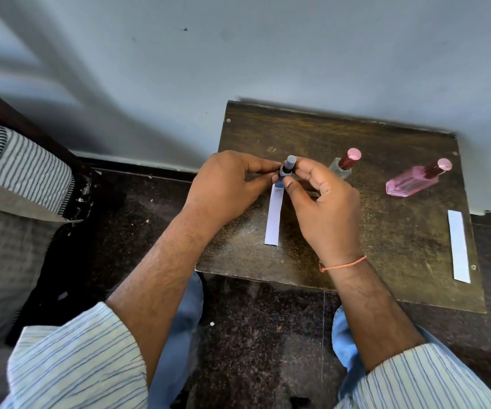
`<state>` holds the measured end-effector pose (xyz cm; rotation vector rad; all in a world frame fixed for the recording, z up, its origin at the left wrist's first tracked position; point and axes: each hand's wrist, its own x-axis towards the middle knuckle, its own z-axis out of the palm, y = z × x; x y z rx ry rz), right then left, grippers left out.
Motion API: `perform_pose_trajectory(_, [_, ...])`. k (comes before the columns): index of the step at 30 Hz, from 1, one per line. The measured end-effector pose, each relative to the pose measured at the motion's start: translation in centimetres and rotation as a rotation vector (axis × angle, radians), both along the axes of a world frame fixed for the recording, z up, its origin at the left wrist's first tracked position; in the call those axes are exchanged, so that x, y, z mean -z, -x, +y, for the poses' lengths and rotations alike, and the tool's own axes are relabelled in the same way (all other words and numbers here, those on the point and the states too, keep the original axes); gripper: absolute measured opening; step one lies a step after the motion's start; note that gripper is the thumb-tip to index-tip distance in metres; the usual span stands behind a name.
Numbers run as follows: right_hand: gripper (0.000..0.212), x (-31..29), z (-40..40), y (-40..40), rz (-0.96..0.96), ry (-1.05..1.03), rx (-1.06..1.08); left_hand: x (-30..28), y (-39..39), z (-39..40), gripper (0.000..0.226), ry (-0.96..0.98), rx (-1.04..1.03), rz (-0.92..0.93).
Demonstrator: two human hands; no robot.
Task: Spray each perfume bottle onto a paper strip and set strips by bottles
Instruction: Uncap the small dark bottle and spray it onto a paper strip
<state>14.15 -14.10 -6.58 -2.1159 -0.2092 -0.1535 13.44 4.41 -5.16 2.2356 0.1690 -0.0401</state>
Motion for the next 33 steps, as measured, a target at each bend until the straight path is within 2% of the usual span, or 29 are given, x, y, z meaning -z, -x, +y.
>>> perform_pose_trajectory(27, [0.027,-0.29,0.12,0.25,0.026,0.000,-0.015,0.15,-0.02,0.13,0.019,-0.040,0.030,0.006])
perform_pose_trajectory(33, [0.036,-0.26,-0.06,0.46,0.085,-0.025,-0.028,0.03,-0.01,0.43,0.018,-0.065,0.014,0.023])
